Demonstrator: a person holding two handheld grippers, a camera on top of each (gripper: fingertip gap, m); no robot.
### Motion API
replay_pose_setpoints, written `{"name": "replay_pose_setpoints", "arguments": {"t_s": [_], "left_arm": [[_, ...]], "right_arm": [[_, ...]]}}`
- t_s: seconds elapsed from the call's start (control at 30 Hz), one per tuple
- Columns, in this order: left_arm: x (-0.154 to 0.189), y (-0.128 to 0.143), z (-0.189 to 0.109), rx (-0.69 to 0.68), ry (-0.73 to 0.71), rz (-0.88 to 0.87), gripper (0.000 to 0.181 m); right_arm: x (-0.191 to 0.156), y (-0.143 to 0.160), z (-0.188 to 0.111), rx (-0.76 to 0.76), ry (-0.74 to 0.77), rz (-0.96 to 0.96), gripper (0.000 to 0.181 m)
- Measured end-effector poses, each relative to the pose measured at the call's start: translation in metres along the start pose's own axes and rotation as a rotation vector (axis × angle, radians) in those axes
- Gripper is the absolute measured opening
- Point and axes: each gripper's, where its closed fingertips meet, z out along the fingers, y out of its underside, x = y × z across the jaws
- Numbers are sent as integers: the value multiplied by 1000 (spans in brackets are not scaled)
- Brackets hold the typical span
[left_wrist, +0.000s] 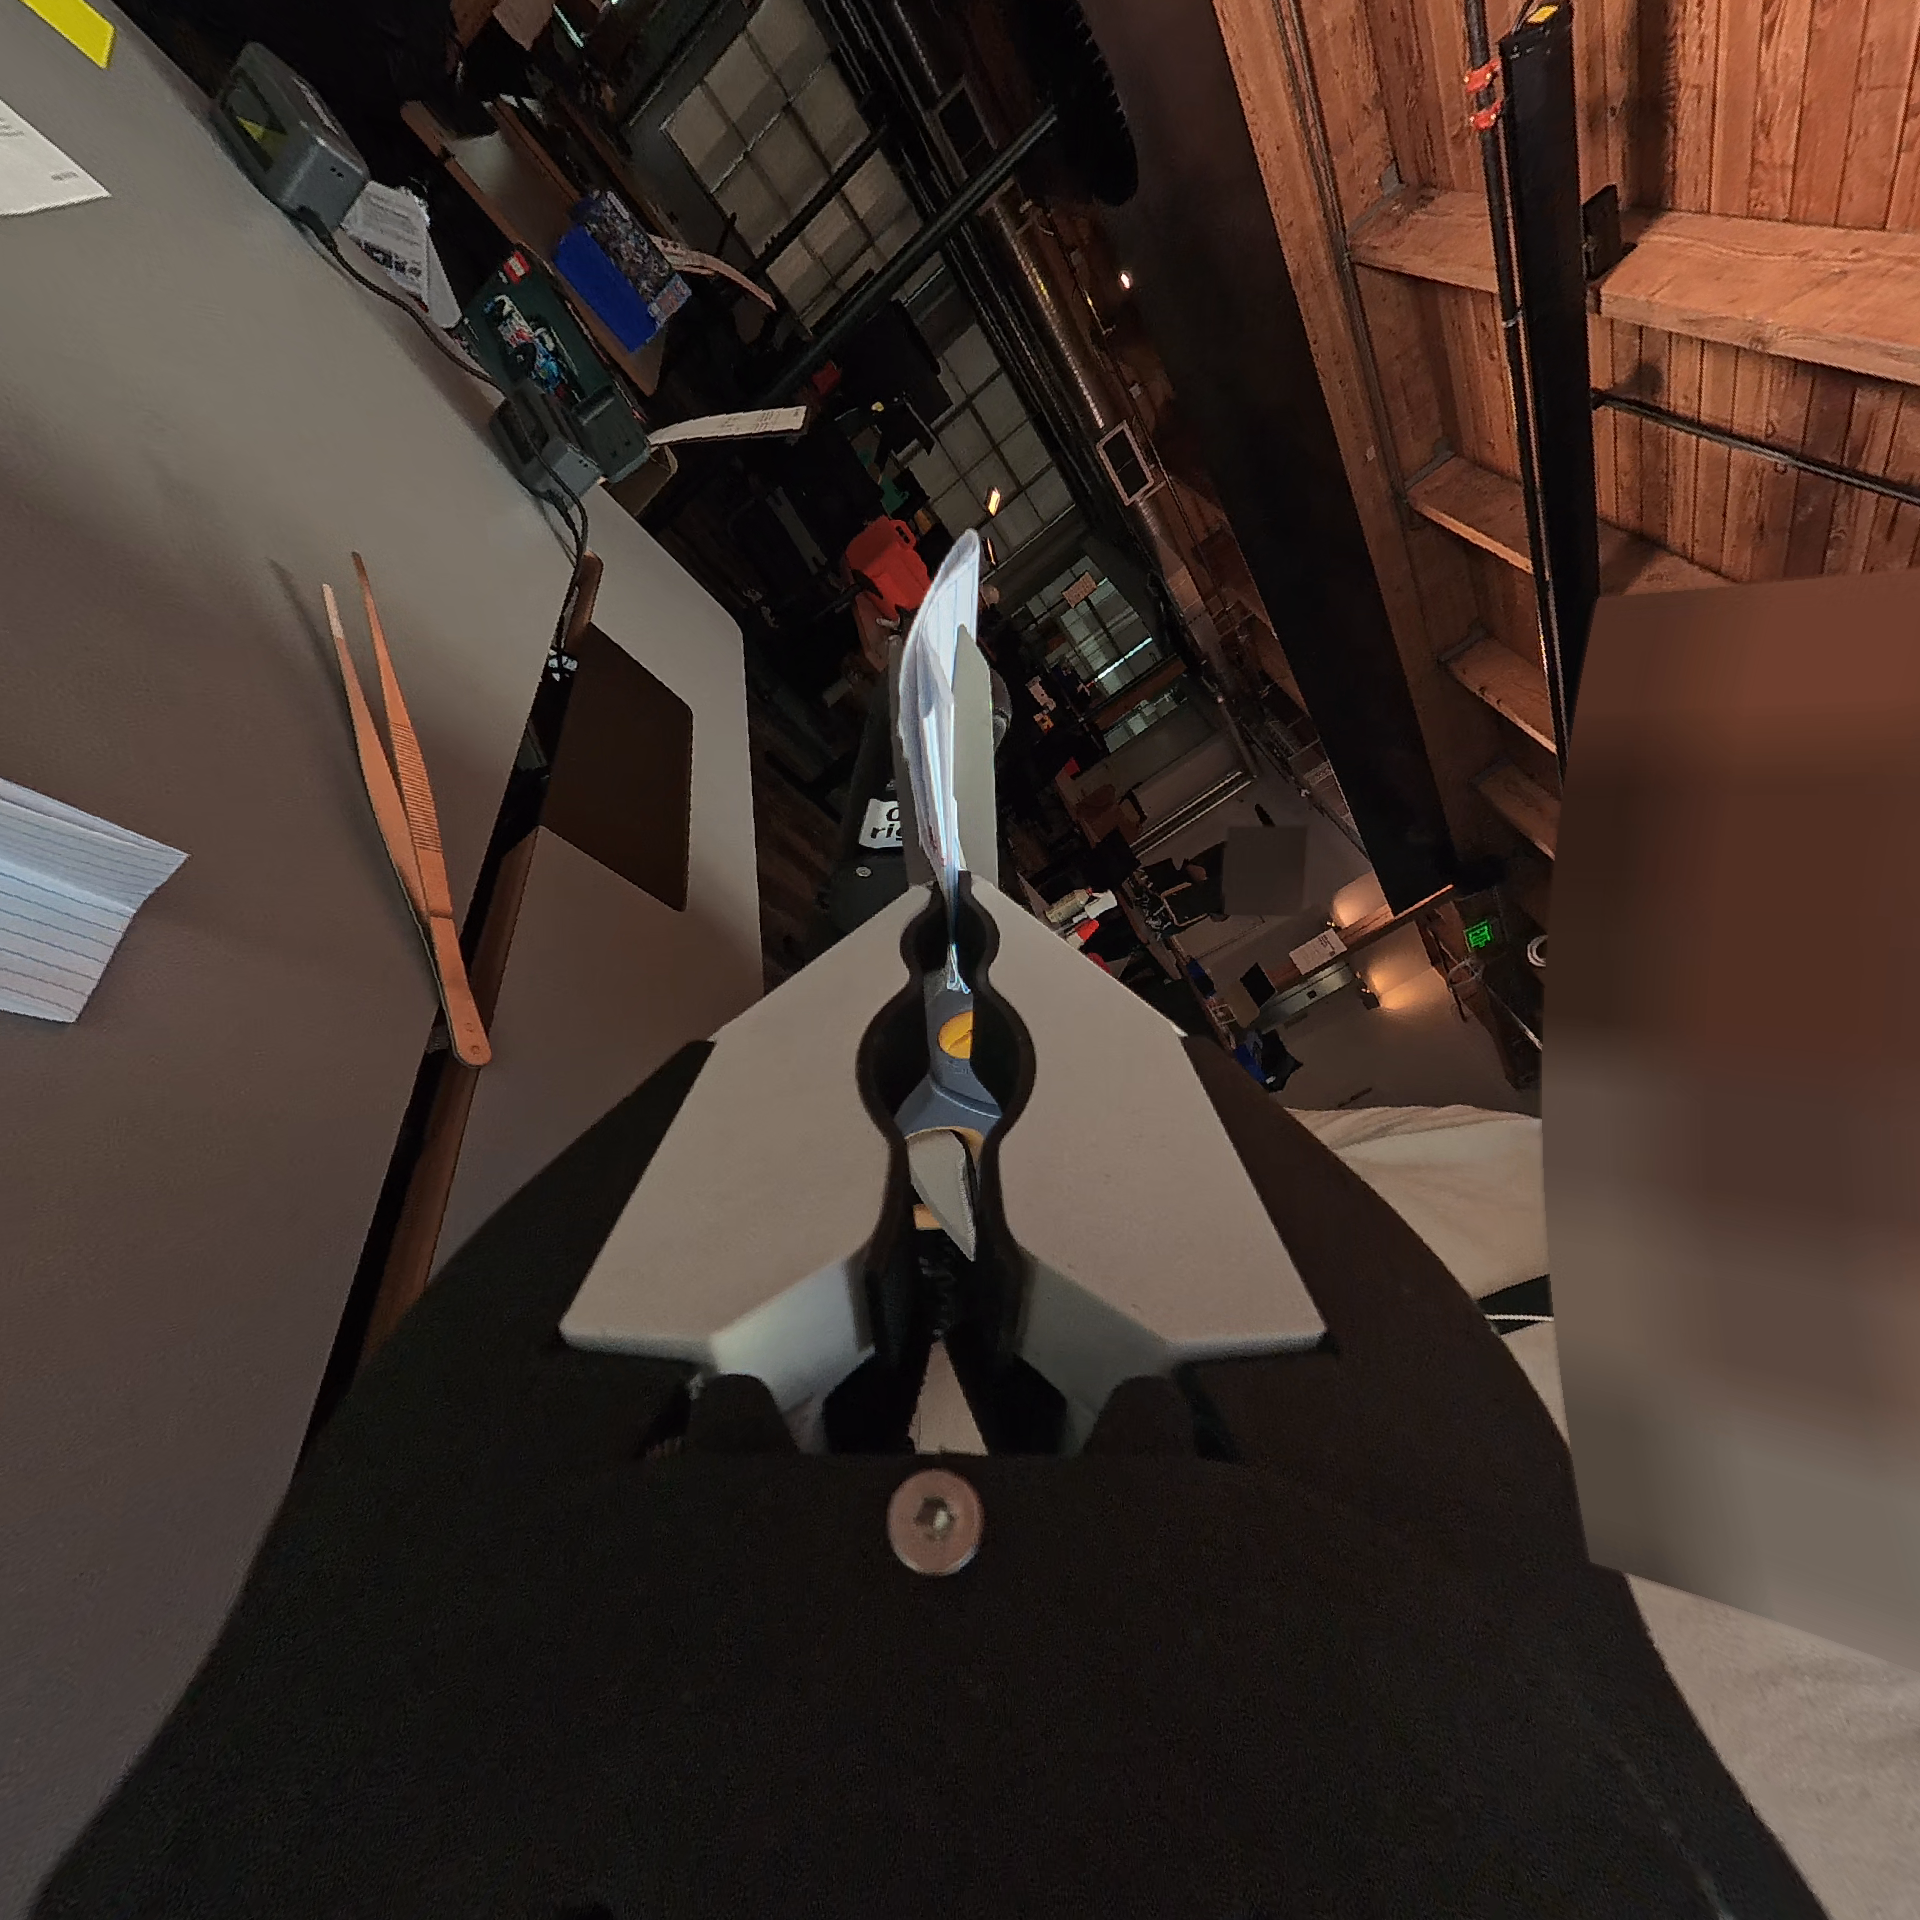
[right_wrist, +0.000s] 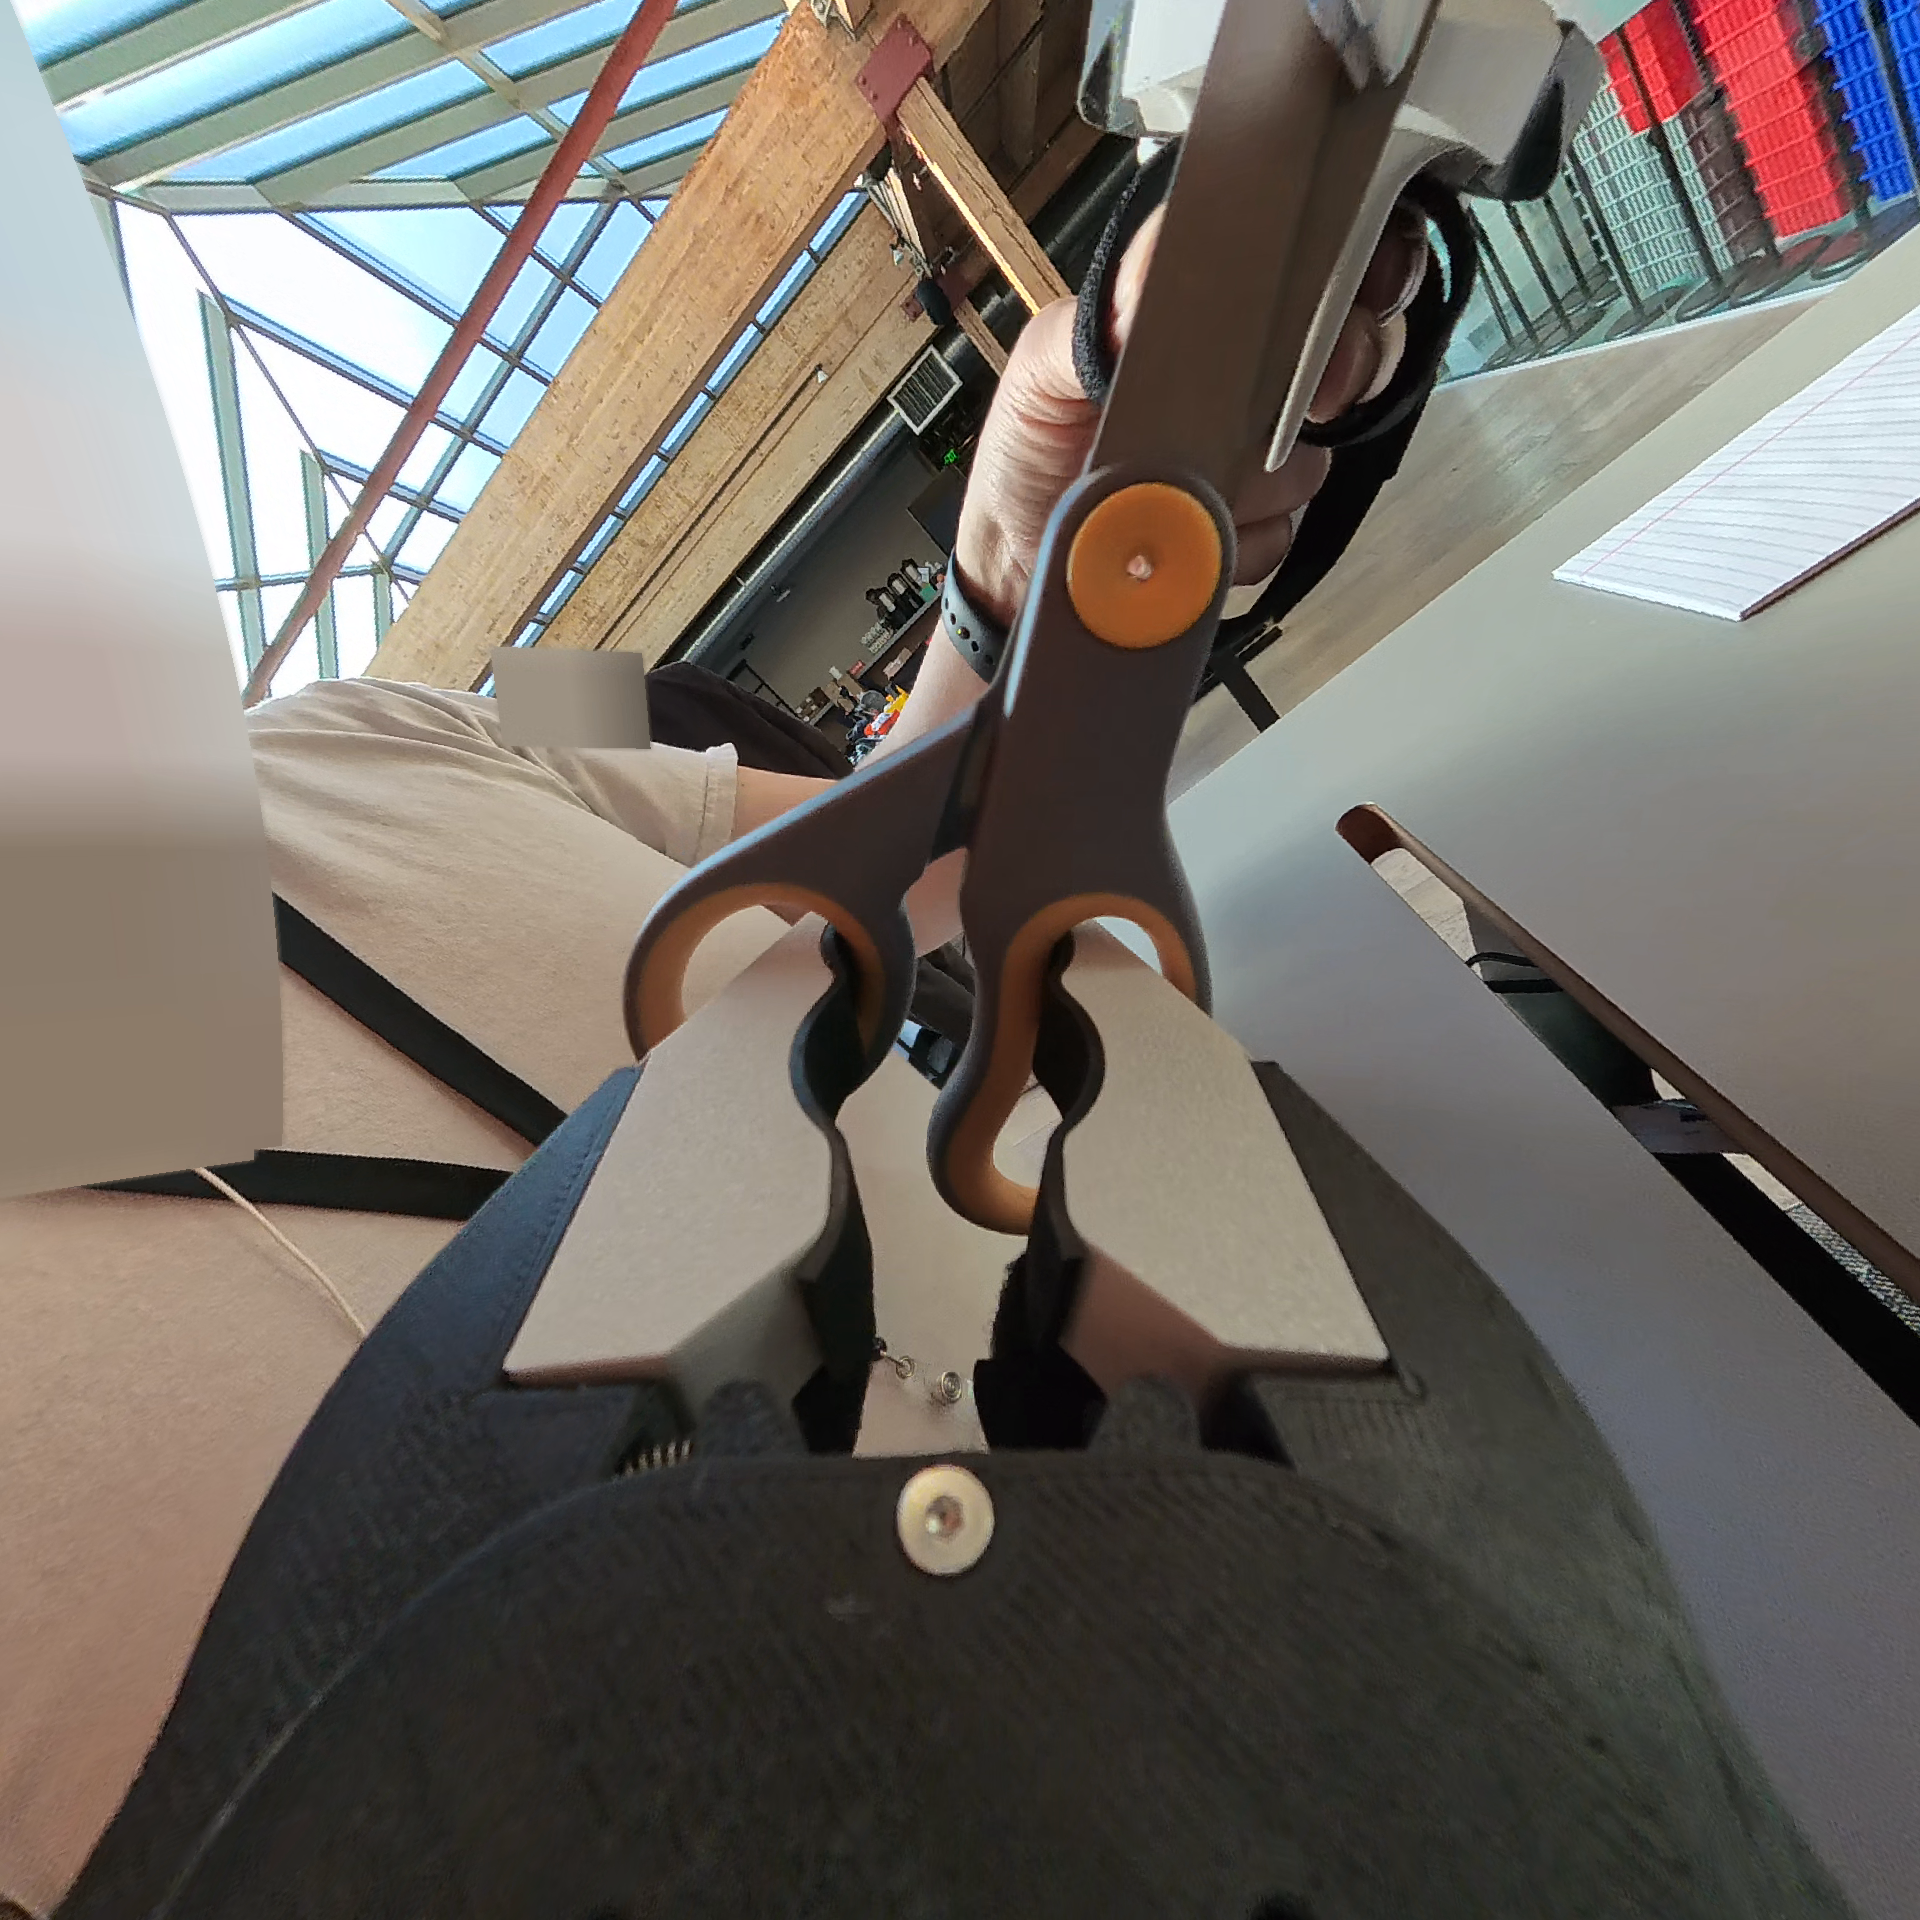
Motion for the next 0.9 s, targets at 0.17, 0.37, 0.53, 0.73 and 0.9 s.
{"name": "replay_pose_setpoints", "arguments": {"t_s": [0.17, 0.37, 0.53, 0.73, 0.9], "left_arm": [[0, 1, 0, 16, 17, -10, 0], [4, -14, -8, 54, 47, -17, 45], [17, -32, -6, 62, 86, 74, 0], [11, -45, 2, 196, 44, 57, 0], [10, -51, 8, 315, 70, -5, 0]], "right_arm": [[0, 1, 1, 9, -4, -1, 27], [-17, 0, -4, 20, -94, -26, 28], [-21, 6, -5, -29, -115, -9, 29], [-7, -13, -13, 116, -47, -53, 30], [-3, -21, -11, 204, -50, -86, 31]]}}
